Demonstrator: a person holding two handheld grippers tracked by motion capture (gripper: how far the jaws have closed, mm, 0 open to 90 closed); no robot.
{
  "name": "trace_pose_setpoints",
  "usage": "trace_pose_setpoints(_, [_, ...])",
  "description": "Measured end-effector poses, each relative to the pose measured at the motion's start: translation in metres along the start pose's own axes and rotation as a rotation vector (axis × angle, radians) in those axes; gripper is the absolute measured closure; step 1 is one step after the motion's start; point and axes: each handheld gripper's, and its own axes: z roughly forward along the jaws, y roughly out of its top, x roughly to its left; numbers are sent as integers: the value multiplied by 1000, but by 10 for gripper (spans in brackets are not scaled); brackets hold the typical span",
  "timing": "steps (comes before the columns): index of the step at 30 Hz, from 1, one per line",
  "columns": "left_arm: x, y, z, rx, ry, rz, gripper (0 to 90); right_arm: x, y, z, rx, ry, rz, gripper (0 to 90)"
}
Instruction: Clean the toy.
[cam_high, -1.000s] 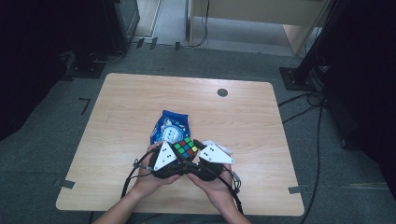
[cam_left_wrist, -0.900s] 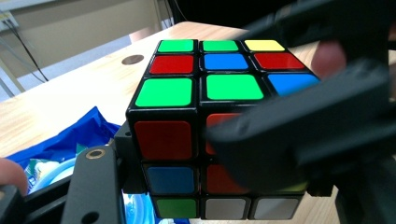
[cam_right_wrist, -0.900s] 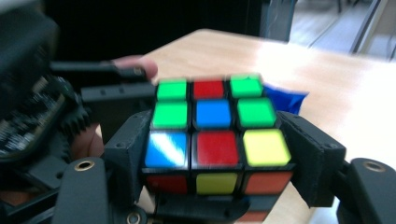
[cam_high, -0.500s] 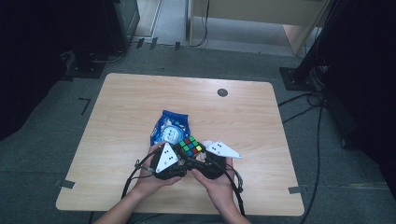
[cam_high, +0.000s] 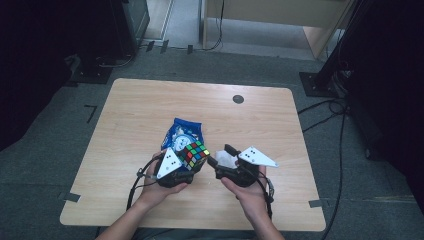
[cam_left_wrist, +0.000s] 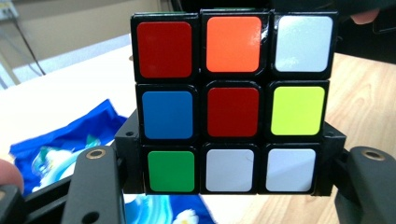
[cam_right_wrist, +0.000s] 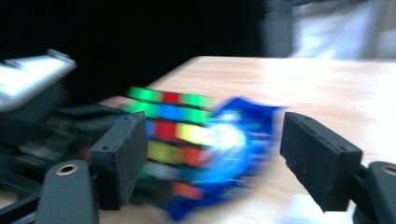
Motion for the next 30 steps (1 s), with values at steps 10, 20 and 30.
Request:
trace_pose_setpoints(10, [3,-2,1,17,5,-10,342,-59,-56,30,291,-275,-25,388])
trace_pose_setpoints(20, [3,-1,-1,13,-6,-17,342,-61,-65,40,361,-303,-55,559])
trace_pose_setpoints(30, [2,-2,-1,3,-39,-22,342,-61,-60,26,287,-286,-85,885])
